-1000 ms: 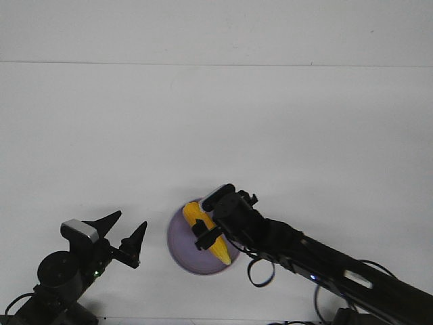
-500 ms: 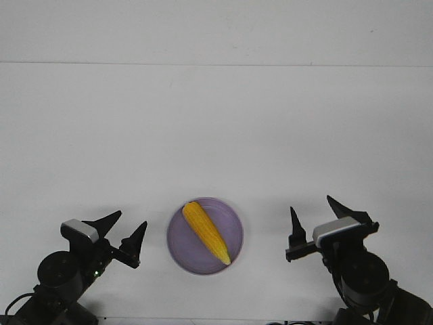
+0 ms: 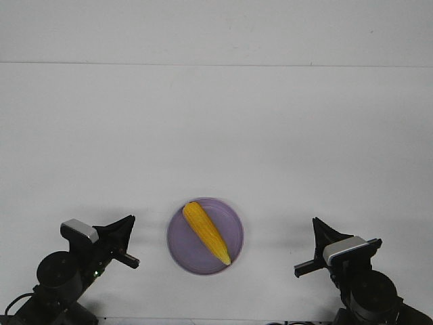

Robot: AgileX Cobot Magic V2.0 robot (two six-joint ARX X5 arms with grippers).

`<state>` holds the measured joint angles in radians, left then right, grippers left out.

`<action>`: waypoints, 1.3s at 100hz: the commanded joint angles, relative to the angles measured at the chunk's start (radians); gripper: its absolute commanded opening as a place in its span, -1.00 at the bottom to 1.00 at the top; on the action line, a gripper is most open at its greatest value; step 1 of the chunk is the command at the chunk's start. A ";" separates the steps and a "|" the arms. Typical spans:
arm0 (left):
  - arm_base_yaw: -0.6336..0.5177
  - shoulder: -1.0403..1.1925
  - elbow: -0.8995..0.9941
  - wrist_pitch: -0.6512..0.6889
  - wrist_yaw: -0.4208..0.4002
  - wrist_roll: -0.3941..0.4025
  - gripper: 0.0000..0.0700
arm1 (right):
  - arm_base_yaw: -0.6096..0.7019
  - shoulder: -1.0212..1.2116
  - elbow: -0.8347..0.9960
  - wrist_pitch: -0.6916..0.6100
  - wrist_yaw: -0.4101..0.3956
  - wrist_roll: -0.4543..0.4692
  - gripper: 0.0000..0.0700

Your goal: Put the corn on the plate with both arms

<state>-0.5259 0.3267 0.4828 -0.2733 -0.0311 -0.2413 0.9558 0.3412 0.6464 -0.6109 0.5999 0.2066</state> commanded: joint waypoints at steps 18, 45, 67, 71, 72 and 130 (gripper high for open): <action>-0.005 -0.001 0.012 0.013 -0.003 0.016 -0.96 | 0.012 0.005 0.009 0.023 0.002 0.013 -0.96; 0.005 -0.007 0.012 0.012 -0.029 0.139 -0.96 | 0.012 0.005 0.009 0.035 0.002 0.013 -0.96; 0.251 -0.126 -0.140 0.138 -0.037 0.350 -0.96 | 0.012 0.005 0.009 0.035 0.002 0.013 -0.96; 0.312 -0.161 -0.195 0.178 -0.036 0.356 -0.96 | 0.012 0.005 0.009 0.034 0.002 0.013 -0.96; 0.327 -0.170 -0.208 0.187 -0.036 0.356 -0.96 | 0.012 0.005 0.009 0.034 0.002 0.013 -0.96; 0.486 -0.324 -0.469 0.276 -0.039 0.356 -0.96 | 0.012 0.005 0.009 0.034 0.002 0.013 -0.96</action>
